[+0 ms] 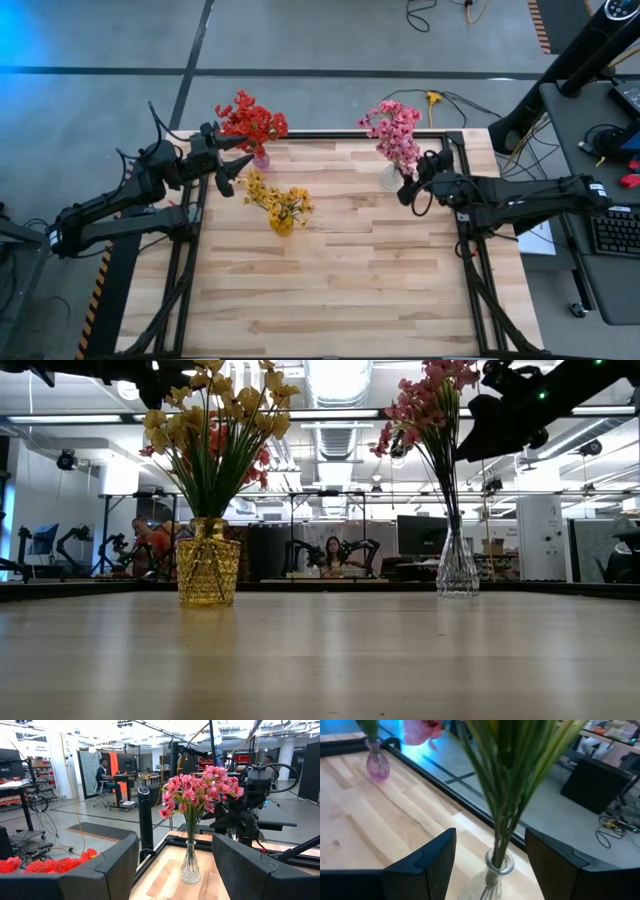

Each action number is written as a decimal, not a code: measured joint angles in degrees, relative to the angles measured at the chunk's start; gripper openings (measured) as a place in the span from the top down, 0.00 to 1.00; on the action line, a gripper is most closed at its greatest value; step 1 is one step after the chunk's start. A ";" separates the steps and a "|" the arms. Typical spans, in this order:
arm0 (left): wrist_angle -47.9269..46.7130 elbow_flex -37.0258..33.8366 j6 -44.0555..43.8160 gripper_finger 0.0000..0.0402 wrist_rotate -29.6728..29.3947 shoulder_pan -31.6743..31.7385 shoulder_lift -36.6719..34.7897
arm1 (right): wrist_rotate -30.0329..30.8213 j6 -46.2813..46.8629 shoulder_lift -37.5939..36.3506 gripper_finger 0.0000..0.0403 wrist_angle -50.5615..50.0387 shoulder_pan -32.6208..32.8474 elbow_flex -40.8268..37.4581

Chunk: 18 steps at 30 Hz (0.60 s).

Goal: Sort flowers into vase by color
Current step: Return to Home Position

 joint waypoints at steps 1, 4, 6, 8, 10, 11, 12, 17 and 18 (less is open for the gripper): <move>-0.02 0.00 0.00 0.42 0.00 -0.02 0.00 | 0.43 0.19 0.09 0.43 0.39 -0.01 -0.19; -0.03 -0.01 0.00 0.42 0.00 -0.02 0.00 | 0.74 1.29 0.24 0.44 0.64 0.00 -0.36; -0.03 0.00 0.00 0.42 0.00 -0.01 0.00 | 0.72 1.34 0.28 0.44 0.69 0.00 -0.39; -0.02 0.00 0.00 0.42 0.00 0.00 0.00 | 0.85 1.31 0.21 0.44 0.69 -0.02 -0.39; -0.04 -0.01 0.00 0.42 0.00 -0.02 0.00 | 1.58 1.26 0.22 0.44 0.67 0.00 -0.39; -0.04 0.00 0.00 0.42 0.00 -0.02 0.00 | 1.76 1.32 0.20 0.44 0.63 0.00 -0.39; -0.04 0.00 0.00 0.42 0.00 -0.02 0.00 | 1.76 1.57 0.18 0.44 0.35 0.00 -0.39; -0.37 0.00 0.52 0.42 0.13 -0.17 0.00 | 0.21 5.17 -1.10 0.43 -4.27 1.09 0.68; -0.35 0.00 0.36 0.42 0.13 -0.47 0.02 | 0.21 6.14 -1.48 0.43 -5.92 1.42 1.50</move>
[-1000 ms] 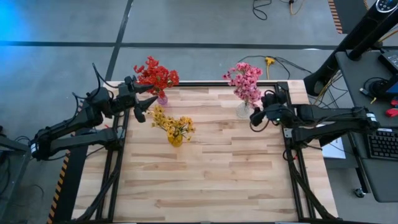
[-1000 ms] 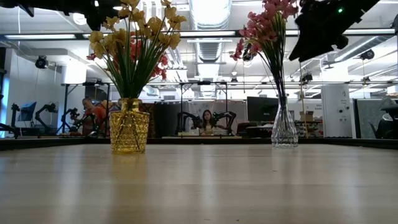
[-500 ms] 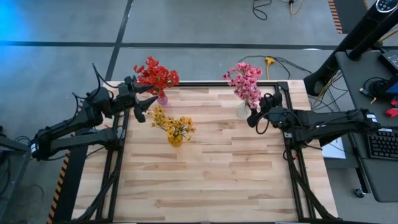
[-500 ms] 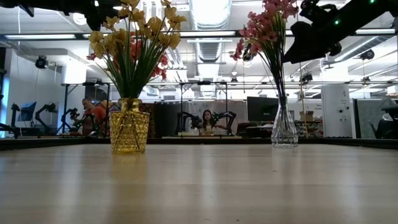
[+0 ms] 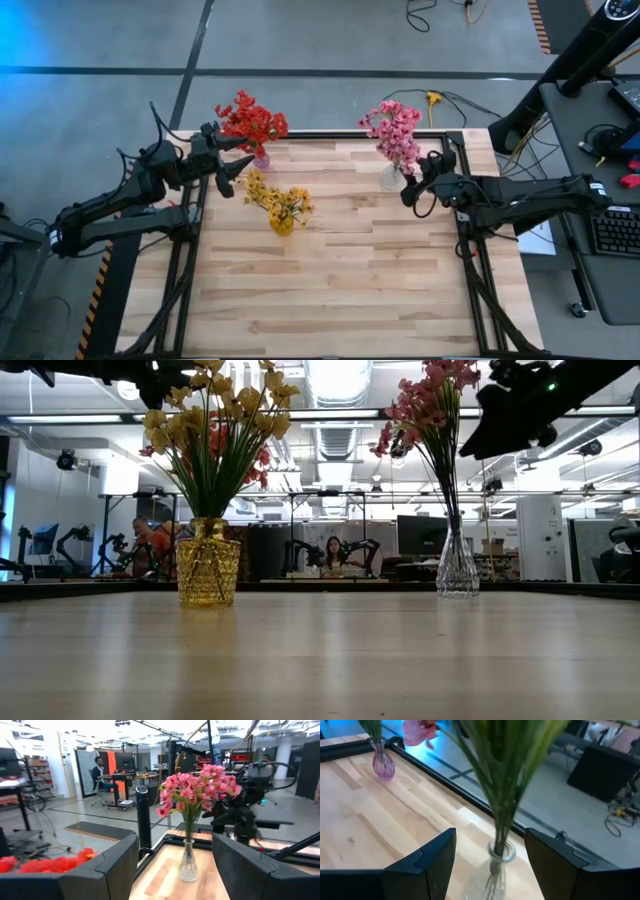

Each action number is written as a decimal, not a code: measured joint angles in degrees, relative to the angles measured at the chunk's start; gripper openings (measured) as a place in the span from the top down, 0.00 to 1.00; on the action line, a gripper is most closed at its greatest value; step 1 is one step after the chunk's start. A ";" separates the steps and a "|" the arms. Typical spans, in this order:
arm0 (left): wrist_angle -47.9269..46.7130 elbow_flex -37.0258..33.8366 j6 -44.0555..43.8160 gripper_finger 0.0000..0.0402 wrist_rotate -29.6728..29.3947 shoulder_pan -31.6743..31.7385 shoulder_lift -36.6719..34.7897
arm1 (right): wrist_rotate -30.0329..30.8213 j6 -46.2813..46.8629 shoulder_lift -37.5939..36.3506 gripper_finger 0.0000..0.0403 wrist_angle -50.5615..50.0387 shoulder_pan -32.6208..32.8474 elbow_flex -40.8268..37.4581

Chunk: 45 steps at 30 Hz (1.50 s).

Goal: Sort flowers into vase by color
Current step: Return to Home Position

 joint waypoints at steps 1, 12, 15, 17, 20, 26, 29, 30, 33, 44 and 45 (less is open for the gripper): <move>0.15 -0.02 -0.75 0.42 0.00 -0.31 0.09 | 0.02 0.95 -0.47 0.43 -2.15 0.30 0.77; -1.00 6.54 -2.55 0.42 0.24 -9.62 0.28 | -8.60 1.07 -5.45 0.44 -13.09 5.26 5.56; -1.36 7.02 -0.10 0.42 0.23 -14.40 -0.09 | -9.02 -0.99 -6.50 0.44 -12.38 7.73 4.62; -2.01 6.58 1.11 0.42 -0.99 -16.97 -0.87 | -9.02 -4.58 -7.78 0.44 -9.67 9.49 3.48; -3.17 4.46 1.41 0.42 -2.53 -19.50 -3.54 | -10.61 -11.72 -10.91 0.44 -3.27 11.90 1.29; 1.97 -5.48 0.76 0.42 -6.94 -20.59 -9.95 | -18.65 -20.70 -19.94 0.44 10.69 12.97 -6.25; 6.51 -10.06 1.18 0.42 -5.79 -20.60 -13.51 | -19.06 -23.42 -24.15 0.44 15.98 12.97 -10.85; 7.19 -11.04 1.32 0.42 -5.78 -20.60 -14.84 | -19.06 -24.40 -25.38 0.44 17.13 12.97 -12.13; 7.16 -13.14 1.97 0.42 -5.77 -20.60 -18.83 | -19.98 -26.18 -29.01 0.44 20.36 12.96 -15.46; 4.33 -22.63 2.26 0.42 0.30 -20.60 -32.82 | -24.78 -27.36 -39.21 0.44 26.25 12.94 -25.79; 5.13 -23.94 2.22 0.42 0.33 -20.60 -33.05 | -25.57 -27.37 -38.99 0.44 27.44 12.92 -26.46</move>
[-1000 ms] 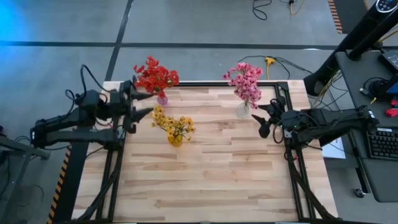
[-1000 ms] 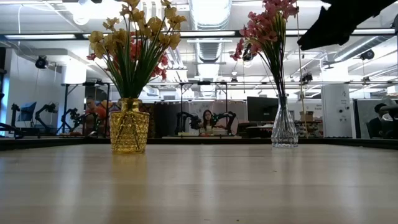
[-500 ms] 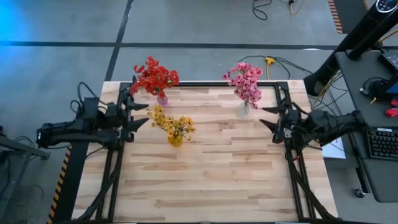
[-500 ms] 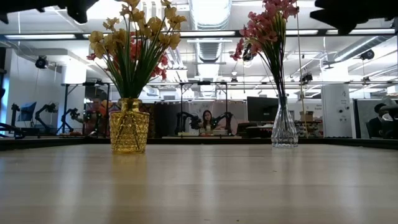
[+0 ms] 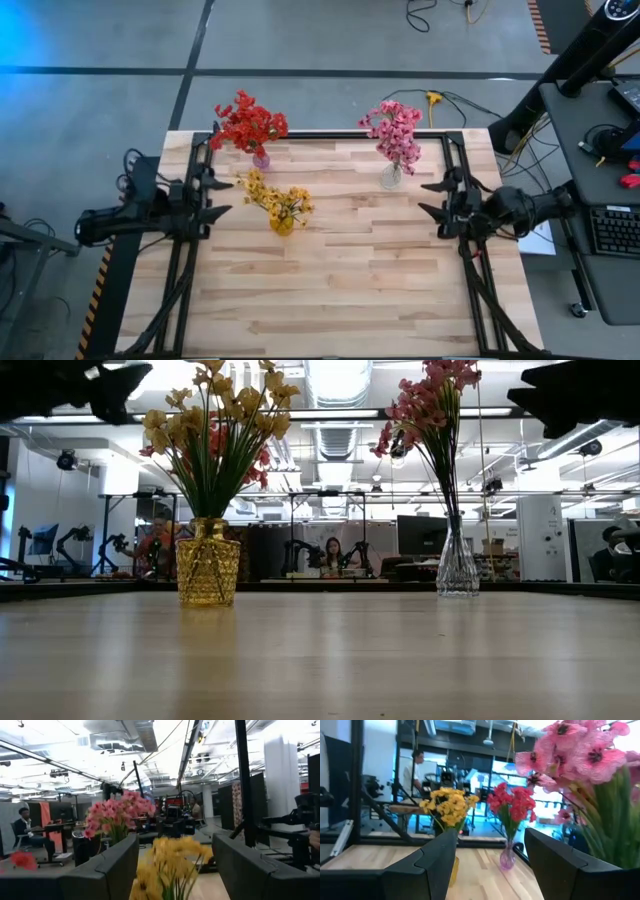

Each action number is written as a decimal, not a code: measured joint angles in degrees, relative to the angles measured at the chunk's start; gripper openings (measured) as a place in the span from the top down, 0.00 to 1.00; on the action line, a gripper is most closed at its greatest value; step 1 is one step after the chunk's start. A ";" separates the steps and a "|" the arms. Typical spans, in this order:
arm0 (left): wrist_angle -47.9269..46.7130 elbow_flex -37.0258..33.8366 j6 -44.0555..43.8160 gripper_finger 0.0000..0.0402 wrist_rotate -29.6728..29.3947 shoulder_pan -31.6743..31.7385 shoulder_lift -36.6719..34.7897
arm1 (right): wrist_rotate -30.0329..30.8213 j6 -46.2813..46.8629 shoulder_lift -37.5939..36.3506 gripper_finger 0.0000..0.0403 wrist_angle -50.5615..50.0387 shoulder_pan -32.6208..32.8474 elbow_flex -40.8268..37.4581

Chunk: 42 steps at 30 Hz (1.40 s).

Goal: Sort flowers into vase by color
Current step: Return to Home Position

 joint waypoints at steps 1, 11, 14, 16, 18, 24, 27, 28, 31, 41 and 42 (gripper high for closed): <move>1.48 -1.29 -0.08 0.42 0.02 -0.03 0.09 | -0.45 -0.24 0.42 0.44 1.50 0.00 -0.81; 3.46 -6.88 -0.58 0.42 3.07 -0.09 0.11 | -1.57 -0.41 0.79 0.44 10.88 0.02 -7.41; 3.23 -7.07 -0.57 0.42 4.38 -0.09 0.12 | -1.45 -0.45 0.89 0.44 10.88 0.01 -7.41; 3.95 -7.10 -0.59 0.42 4.42 -0.09 0.09 | -1.44 -0.80 0.92 0.44 10.88 0.02 -7.41; 4.66 -6.48 -0.59 0.42 4.44 -0.09 0.09 | -1.43 -0.80 0.93 0.44 10.85 0.02 -7.41; -4.41 -1.68 -1.31 0.42 6.56 -0.07 0.11 | -1.44 -0.80 0.92 0.44 10.73 0.02 -7.43; -14.51 1.89 -4.64 0.42 12.42 -0.12 0.07 | -1.42 -0.35 0.92 0.44 10.06 0.02 -7.43; -17.11 2.40 -6.12 0.42 12.72 -0.11 0.07 | -1.42 -0.32 0.92 0.44 9.79 0.02 -7.43; -20.56 2.50 -7.55 0.44 12.63 -0.10 0.11 | -1.42 0.07 0.94 0.44 9.54 0.02 -7.44; -22.32 1.79 -8.16 0.72 15.87 -0.15 0.13 | -1.42 0.57 0.94 0.44 9.48 0.02 -7.46; -21.85 1.26 -8.23 0.78 15.63 -0.15 0.09 | -1.40 0.55 0.94 0.44 9.48 0.01 -7.46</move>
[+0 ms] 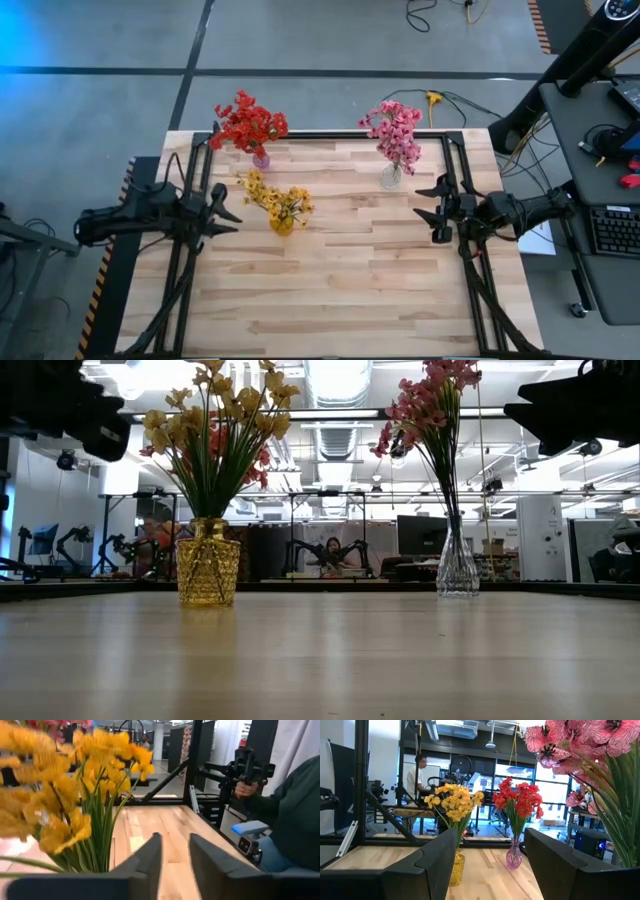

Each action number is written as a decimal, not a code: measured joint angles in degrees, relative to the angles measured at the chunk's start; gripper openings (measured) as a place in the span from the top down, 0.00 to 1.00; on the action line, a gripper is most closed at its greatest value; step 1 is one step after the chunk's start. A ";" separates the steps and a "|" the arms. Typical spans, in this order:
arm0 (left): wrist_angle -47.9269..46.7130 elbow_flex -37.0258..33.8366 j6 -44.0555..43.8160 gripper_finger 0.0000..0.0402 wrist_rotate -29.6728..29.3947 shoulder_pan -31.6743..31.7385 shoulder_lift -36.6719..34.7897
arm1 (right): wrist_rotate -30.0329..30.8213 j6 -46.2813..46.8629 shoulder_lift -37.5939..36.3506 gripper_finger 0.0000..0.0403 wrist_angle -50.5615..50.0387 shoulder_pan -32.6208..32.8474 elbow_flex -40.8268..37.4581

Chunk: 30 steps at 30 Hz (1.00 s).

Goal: Sort flowers into vase by color
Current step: Return to Home Position

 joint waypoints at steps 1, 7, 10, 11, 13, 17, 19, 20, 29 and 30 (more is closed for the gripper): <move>0.29 -0.64 -0.06 0.83 -0.05 0.00 0.02 | 0.00 -0.02 0.00 0.44 0.00 0.01 0.00; 2.78 -5.15 0.52 0.97 0.18 0.00 0.02 | 0.46 0.02 -0.02 0.44 0.00 0.01 -0.03; 3.72 -7.20 1.82 0.97 -0.02 0.00 0.01 | 0.48 -0.51 0.02 0.44 -1.16 -0.01 -0.04; 3.86 -7.67 1.92 0.98 0.21 0.00 0.03 | 0.48 -0.64 0.04 0.44 -2.24 -0.01 -0.04; 4.36 -7.79 2.16 0.99 1.68 -0.01 0.14 | 0.48 -0.70 0.05 0.44 -4.12 -0.01 -0.04; 4.31 -7.79 2.26 1.00 5.90 -0.07 0.09 | 0.42 -2.66 0.07 0.44 -4.79 -0.01 -0.04; 4.25 -7.79 2.12 1.00 5.88 -0.07 0.56 | 0.55 -4.10 0.04 0.44 -6.25 -0.01 -0.04; 4.24 -7.79 2.18 1.00 5.85 -0.07 0.65 | 0.50 -4.10 0.07 0.44 -6.17 -0.01 -0.04; 5.05 -7.88 -0.04 1.00 5.86 -0.07 1.42 | 0.47 2.73 0.01 0.44 -3.74 -0.01 -0.04; 5.05 -7.88 -0.08 1.00 5.85 -0.07 1.42 | 0.46 5.30 0.17 0.44 -3.98 -0.01 -0.05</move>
